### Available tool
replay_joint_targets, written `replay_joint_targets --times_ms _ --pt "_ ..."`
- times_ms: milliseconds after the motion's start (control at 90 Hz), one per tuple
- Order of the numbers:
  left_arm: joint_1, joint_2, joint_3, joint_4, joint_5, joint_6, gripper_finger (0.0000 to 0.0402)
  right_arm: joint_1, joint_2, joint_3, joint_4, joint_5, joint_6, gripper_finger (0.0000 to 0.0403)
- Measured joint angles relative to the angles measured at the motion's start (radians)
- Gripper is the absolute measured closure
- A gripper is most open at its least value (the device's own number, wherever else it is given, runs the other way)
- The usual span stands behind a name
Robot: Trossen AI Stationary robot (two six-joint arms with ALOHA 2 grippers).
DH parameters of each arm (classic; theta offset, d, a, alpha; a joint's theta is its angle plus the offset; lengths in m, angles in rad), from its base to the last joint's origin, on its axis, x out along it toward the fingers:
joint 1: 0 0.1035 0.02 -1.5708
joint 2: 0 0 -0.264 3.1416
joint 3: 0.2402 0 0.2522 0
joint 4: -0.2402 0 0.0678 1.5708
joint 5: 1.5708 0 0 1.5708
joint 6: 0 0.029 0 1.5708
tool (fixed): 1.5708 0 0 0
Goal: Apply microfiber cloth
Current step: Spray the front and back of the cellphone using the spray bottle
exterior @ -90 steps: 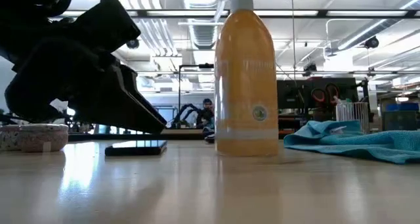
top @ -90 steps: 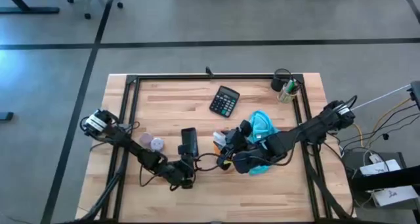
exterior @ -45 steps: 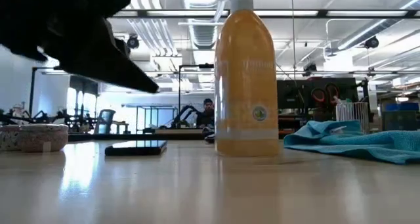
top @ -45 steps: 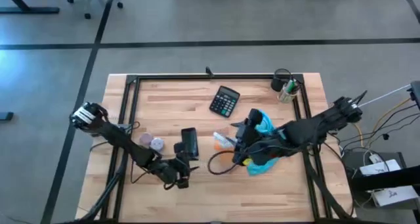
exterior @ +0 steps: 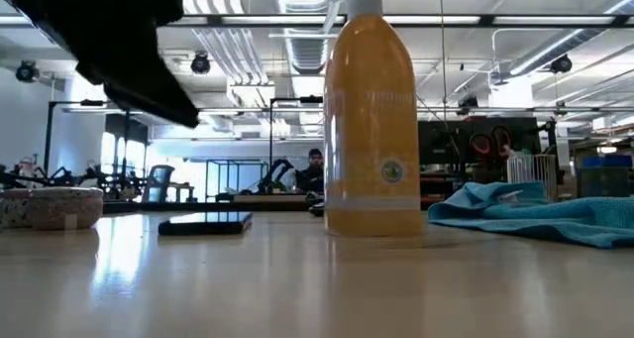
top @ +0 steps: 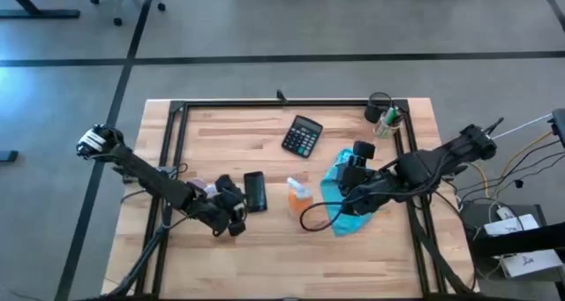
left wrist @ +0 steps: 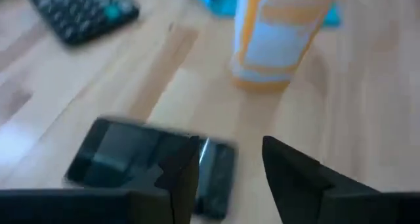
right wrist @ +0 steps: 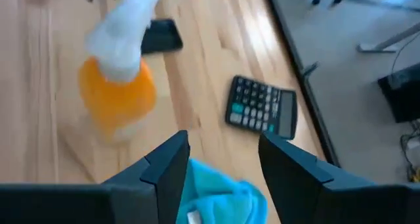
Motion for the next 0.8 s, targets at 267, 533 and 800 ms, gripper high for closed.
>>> replay_joint_targets --times_ms 267,533,800 --pt "0.051 0.006 0.000 -0.072 0.030 -0.042 0.0205 0.025 0.002 -0.243 0.215 -0.116 0.058 0.0235" --pt "0.063 0.138 0.000 0.192 0.032 0.032 0.0195 0.065 0.006 -0.487 0.654 -0.199 0.045 0.0237" --pt "0.093 0.231 0.000 0.329 0.024 0.048 0.0210 0.080 0.006 -0.599 0.794 -0.201 0.075 0.0247"
